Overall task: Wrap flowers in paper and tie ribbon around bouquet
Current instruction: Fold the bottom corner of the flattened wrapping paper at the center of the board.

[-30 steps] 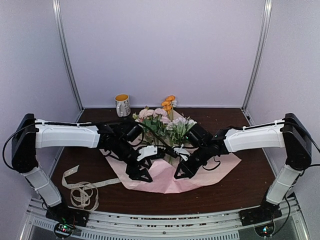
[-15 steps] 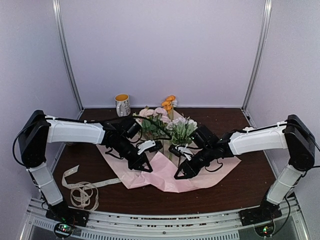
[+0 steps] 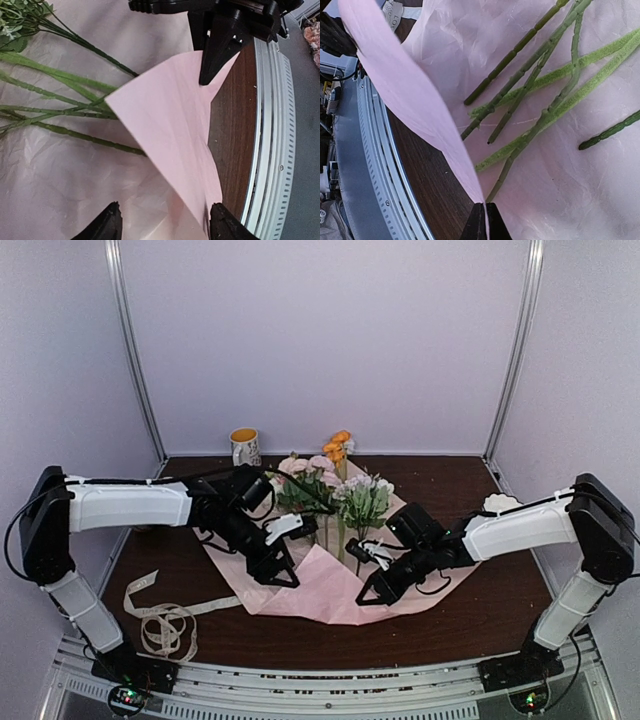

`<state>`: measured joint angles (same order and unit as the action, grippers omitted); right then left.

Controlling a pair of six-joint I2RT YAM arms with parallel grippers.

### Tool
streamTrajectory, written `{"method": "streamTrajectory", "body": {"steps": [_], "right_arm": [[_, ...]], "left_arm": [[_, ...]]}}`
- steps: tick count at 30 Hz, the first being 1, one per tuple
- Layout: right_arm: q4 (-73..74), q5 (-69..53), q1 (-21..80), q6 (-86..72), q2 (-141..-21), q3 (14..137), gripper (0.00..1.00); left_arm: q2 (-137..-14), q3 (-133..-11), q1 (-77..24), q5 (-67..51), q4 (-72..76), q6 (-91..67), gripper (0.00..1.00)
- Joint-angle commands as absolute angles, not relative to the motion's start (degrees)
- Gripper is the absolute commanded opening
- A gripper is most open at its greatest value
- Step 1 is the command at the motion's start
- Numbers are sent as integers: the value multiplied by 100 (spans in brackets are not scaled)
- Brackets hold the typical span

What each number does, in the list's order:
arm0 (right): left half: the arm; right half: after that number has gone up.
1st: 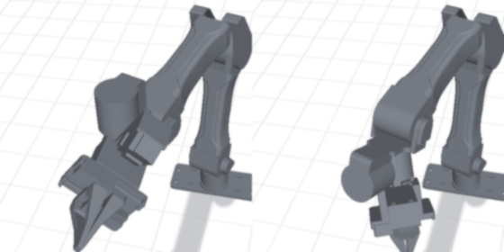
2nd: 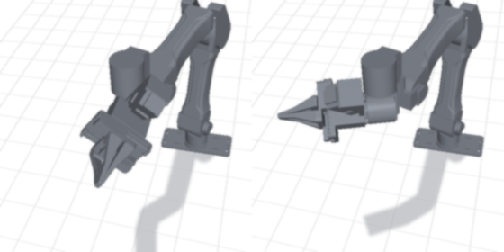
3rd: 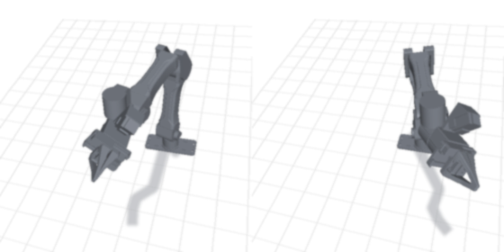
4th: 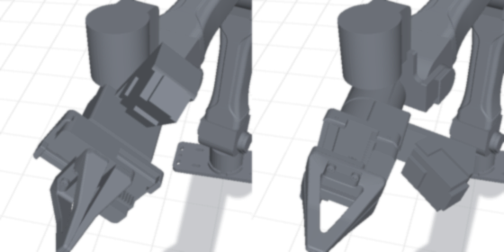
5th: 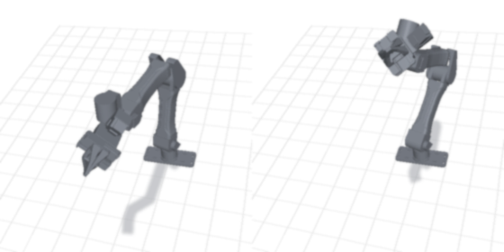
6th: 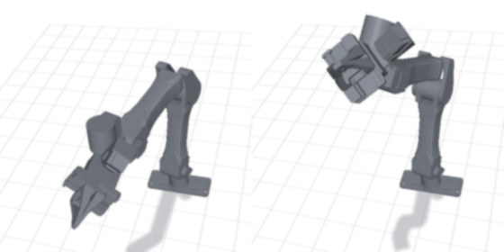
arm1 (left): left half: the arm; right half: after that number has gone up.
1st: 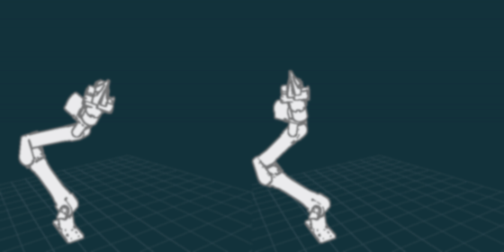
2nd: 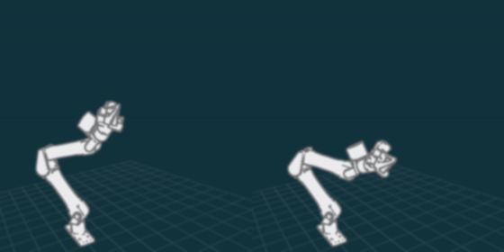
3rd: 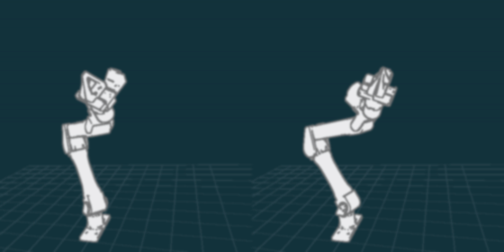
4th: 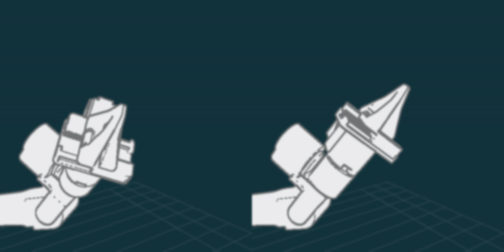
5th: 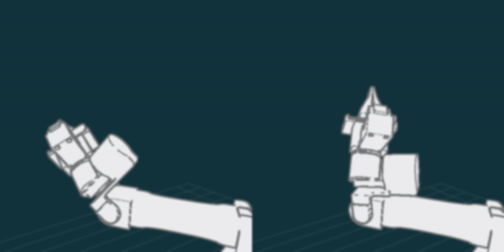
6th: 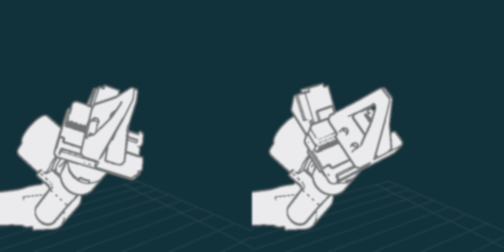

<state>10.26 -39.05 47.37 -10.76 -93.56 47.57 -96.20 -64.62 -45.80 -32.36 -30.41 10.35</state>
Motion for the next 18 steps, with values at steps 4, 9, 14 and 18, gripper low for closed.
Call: {"method": "streamTrajectory", "body": {"steps": [4, 9, 14, 18], "right_arm": [[568, -4085, 4696, -1269, -9082, 4403, 0], [493, -4107, 4695, -1358, -9099, 4331, 0], [129, -4069, 4724, -1527, -8874, 4176, 0], [31, -4052, 4736, -1653, -8783, 4088, 0]], "left_arm": [[-8813, -6336, -3953, -2305, -3413, 394, 60], [-9973, -6870, -3795, -3285, -2827, 338, 51], [-10848, -7315, -4387, -3672, -3793, 1300, 49], [-11033, -7607, -4387, -3863, -4487, 1798, 48]]}}
